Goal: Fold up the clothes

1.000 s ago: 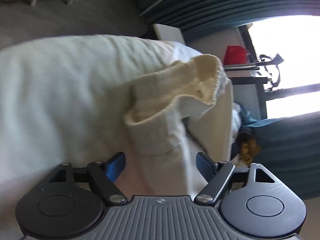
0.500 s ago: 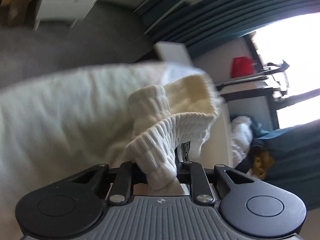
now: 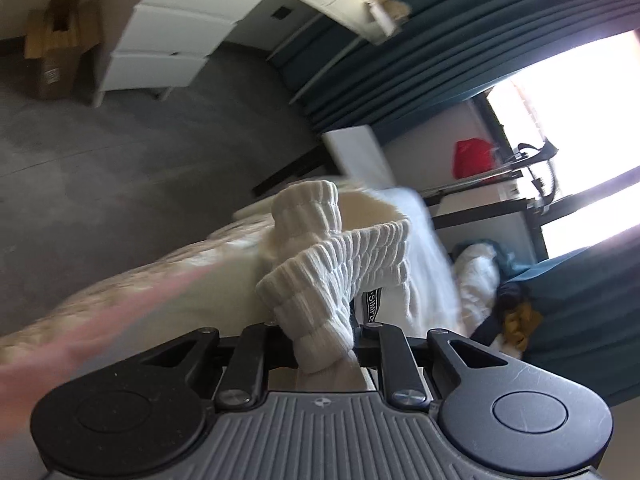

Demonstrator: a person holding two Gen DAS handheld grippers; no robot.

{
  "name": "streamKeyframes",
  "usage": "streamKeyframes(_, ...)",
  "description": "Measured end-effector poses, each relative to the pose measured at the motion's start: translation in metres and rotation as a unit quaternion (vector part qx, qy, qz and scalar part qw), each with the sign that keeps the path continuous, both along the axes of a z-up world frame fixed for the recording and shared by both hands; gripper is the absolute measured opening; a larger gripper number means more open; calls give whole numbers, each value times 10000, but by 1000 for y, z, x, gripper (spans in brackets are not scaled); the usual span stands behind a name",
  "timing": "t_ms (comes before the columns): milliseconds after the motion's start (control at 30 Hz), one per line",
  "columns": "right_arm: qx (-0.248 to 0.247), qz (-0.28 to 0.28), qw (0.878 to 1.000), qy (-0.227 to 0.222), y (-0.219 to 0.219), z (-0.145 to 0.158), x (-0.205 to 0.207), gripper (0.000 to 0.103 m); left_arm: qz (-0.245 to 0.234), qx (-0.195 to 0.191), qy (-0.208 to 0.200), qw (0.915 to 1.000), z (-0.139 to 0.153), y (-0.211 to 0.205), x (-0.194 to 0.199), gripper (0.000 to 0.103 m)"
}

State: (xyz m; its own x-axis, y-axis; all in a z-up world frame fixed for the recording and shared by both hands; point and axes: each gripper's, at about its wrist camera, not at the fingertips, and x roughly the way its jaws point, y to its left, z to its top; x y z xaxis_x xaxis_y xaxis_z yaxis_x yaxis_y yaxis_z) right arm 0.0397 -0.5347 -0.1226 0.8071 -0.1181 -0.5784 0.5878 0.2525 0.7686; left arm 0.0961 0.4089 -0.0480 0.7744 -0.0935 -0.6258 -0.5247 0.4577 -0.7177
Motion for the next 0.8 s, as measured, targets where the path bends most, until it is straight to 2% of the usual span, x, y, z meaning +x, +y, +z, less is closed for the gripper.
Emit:
streamKeyframes(100, -246, -18, 9995, 194, 7, -22, -3, 17, -69, -117, -25, 9999, -32, 12, -14, 24)
streamKeyframes(167, -194, -88, 9996, 169, 7, -31, -2, 17, -66, -178, -63, 9998, -49, 14, -21, 28)
streamKeyframes(300, -191, -122, 9997, 123, 8, -36, 0, 17, -204, -123, -193, 9995, -56, 15, -37, 34)
streamKeyframes(367, 110, -340, 9993, 50, 6, -42, -4, 17, -315, -10, -232, 9992, -55, 15, -45, 41)
streamKeyframes(433, 412, -659, 9970, 36, 9, -43, -7, 19, -405, 194, -214, 9988, -48, 10, -54, 53)
streamKeyframes(500, 361, -854, 9957, 90, 16, -38, -5, 20, -556, 438, -167, 9974, -38, 0, -60, 67)
streamKeyframes(667, -543, -468, 9974, 41, 25, -40, -2, 21, -926, 1382, -168, 9859, -2, -30, -81, 70)
streamKeyframes(800, 44, -645, 9973, -353, 16, -48, -13, 21, -883, 2004, -429, 9748, 30, -61, -92, 72)
